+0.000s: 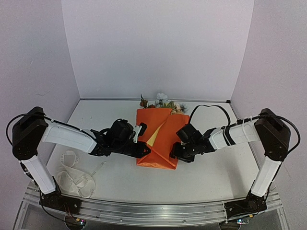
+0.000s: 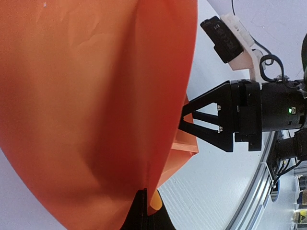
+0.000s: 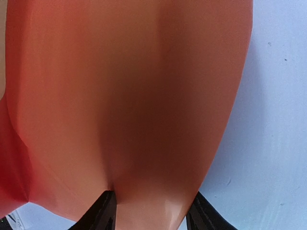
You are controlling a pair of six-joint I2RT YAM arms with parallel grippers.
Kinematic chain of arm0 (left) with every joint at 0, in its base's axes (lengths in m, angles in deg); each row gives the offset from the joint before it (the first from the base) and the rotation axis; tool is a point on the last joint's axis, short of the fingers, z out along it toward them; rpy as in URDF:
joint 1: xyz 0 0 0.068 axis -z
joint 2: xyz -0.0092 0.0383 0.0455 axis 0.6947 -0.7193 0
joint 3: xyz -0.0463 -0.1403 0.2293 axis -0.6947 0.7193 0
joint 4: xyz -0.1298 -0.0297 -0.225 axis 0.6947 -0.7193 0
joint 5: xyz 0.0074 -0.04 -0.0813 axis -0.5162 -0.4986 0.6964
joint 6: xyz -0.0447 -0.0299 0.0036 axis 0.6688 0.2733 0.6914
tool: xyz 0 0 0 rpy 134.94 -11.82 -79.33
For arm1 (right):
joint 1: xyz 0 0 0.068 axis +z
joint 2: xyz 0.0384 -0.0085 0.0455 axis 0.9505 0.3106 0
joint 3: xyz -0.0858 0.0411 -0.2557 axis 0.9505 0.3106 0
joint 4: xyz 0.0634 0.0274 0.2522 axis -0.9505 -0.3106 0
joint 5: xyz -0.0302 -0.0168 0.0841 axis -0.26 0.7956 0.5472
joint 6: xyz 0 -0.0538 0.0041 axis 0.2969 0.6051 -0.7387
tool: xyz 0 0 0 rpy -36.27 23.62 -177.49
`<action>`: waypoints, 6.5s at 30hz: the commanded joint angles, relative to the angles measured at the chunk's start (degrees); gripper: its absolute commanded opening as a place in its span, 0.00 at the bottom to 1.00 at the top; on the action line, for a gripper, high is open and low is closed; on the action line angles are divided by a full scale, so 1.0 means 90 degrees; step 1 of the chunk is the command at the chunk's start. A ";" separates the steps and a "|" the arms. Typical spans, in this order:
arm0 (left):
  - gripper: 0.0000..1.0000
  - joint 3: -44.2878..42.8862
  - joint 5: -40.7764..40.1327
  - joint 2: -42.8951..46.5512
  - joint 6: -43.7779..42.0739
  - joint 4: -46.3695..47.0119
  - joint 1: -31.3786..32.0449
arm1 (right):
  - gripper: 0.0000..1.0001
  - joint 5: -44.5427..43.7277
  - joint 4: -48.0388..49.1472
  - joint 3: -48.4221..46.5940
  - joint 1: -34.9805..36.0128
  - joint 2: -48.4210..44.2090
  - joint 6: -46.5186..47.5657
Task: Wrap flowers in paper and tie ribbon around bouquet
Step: Fold the 2/3-folded wrapping paper at the center of the board, then adjust the folded bouquet at the center of the board.
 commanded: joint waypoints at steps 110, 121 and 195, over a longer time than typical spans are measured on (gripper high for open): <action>0.00 -0.0998 0.0042 -0.0314 0.0221 -0.0894 0.0192 | 0.39 -0.0816 0.0141 0.0737 0.0588 -0.0721 -0.0275; 0.00 -0.1866 0.0624 -0.1317 0.0029 -0.1103 0.0251 | 0.38 -0.0657 0.0439 0.0752 0.0590 -0.0515 -0.0454; 0.27 -0.2136 0.2526 -0.2157 0.1251 0.0151 -0.0784 | 0.32 -0.0583 -0.0532 -0.0818 -0.0801 -0.0094 0.0132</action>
